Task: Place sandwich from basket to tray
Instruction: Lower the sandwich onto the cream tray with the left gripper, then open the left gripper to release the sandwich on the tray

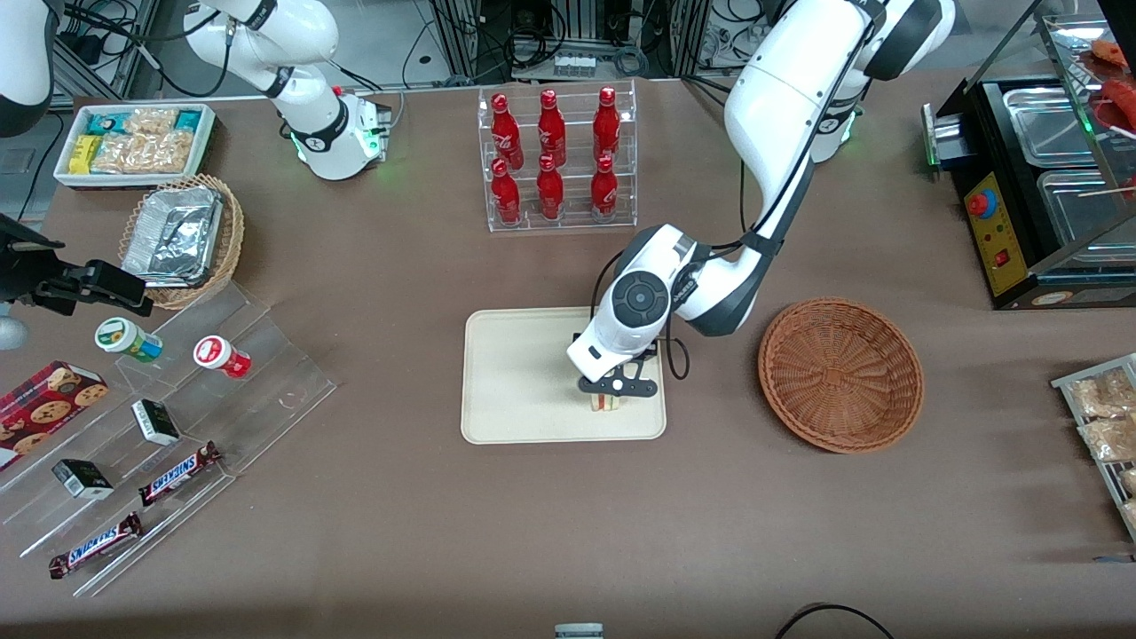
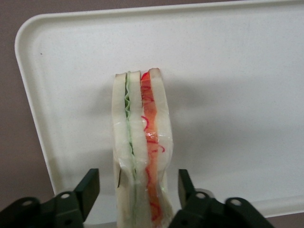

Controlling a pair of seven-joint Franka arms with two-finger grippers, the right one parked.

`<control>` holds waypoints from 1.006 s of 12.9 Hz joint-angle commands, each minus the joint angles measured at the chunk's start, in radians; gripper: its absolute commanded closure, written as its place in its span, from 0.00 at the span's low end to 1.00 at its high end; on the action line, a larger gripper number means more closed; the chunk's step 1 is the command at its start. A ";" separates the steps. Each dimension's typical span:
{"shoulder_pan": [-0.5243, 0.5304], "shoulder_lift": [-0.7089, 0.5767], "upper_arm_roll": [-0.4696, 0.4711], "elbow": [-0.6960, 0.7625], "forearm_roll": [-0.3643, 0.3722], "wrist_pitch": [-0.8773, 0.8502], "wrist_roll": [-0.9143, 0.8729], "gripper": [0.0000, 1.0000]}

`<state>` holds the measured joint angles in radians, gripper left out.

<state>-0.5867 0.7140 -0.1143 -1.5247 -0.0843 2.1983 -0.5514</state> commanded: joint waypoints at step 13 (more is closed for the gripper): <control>0.085 -0.155 0.045 0.055 -0.005 -0.159 -0.001 0.00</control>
<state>-0.5300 0.6049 -0.0705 -1.4690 -0.0862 2.0919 -0.5631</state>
